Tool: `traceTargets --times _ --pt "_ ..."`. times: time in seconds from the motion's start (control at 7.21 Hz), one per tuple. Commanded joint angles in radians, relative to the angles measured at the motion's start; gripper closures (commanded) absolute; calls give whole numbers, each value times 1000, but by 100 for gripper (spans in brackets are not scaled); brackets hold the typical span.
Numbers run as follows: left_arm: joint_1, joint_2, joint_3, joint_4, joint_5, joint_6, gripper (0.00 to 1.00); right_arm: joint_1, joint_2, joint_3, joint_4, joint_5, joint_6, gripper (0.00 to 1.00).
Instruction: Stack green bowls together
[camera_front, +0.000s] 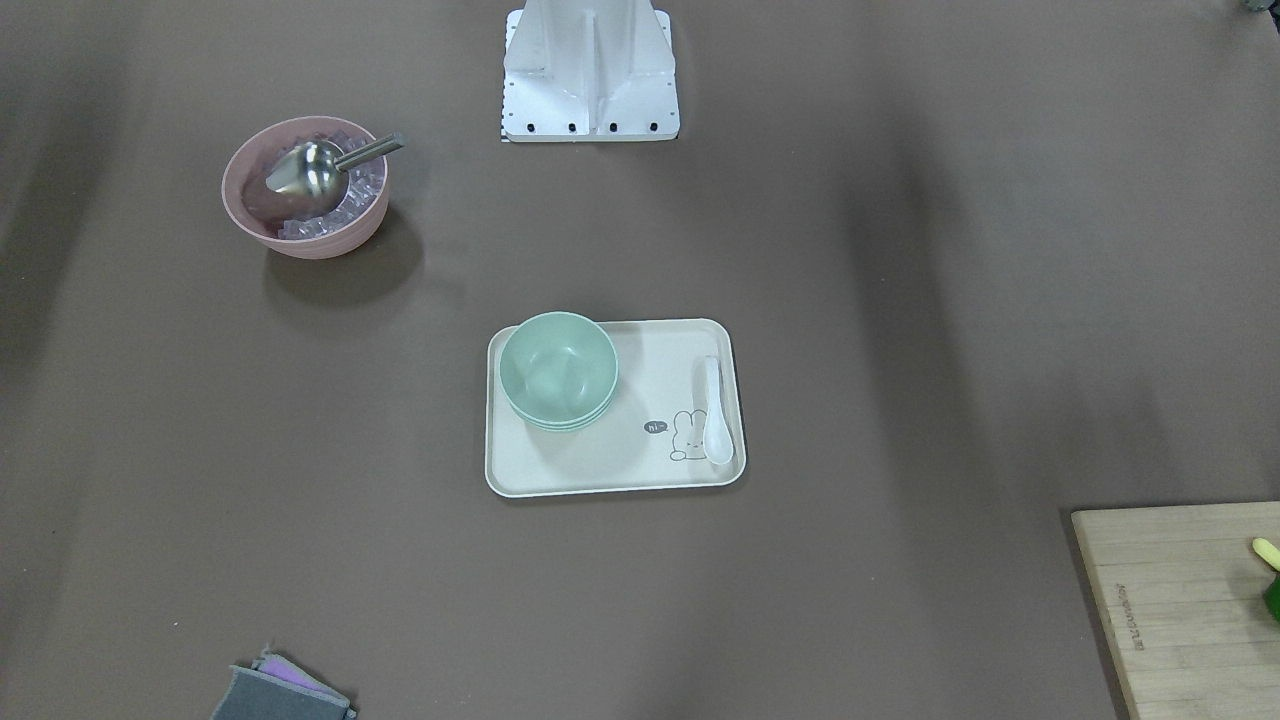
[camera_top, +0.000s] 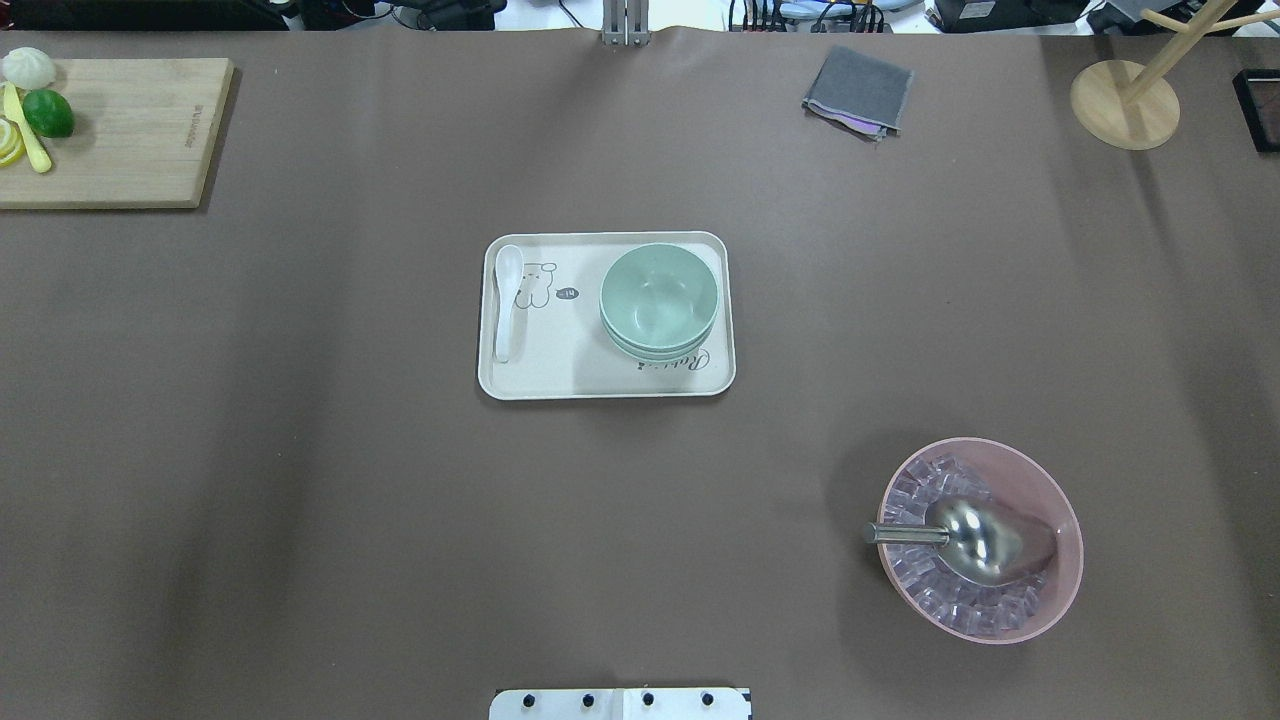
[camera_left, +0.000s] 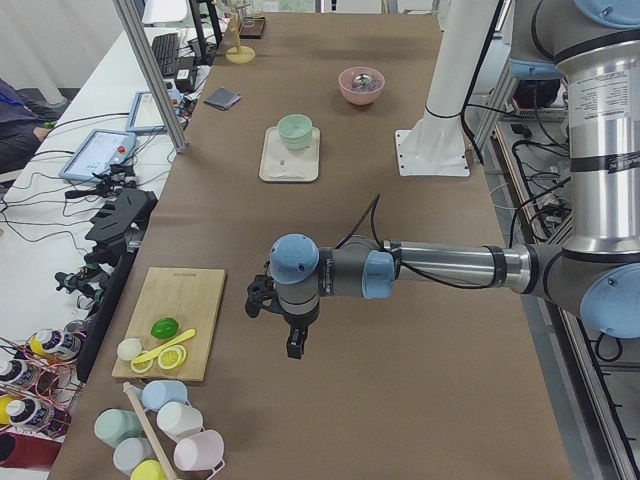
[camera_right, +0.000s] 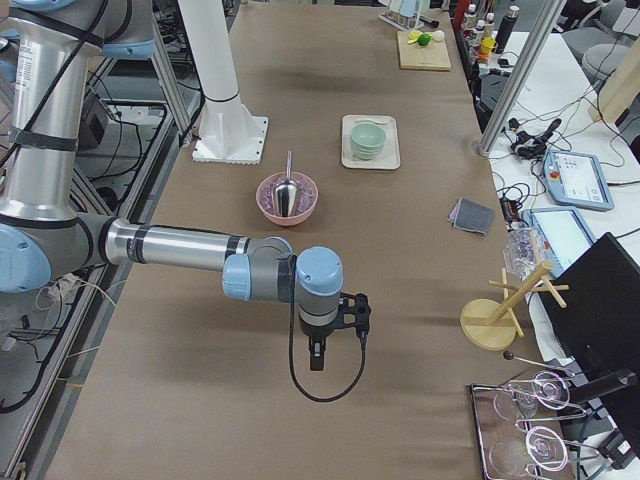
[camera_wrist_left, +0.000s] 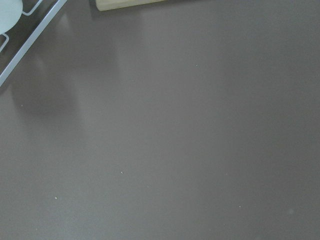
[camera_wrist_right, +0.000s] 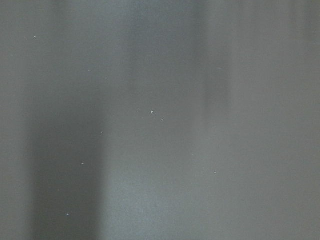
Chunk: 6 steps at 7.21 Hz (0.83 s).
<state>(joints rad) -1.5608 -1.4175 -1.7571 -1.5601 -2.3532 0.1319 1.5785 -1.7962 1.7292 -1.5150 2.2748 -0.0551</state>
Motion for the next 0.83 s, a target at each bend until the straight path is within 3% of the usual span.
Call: traceTargets --times 0.0,0.69 --pt "-1 3 -1 0 0 0 2 0 0 0 1 0 0 0" --pt "-1 2 -2 0 2 0 2 -2 1 1 1 9 1 0"
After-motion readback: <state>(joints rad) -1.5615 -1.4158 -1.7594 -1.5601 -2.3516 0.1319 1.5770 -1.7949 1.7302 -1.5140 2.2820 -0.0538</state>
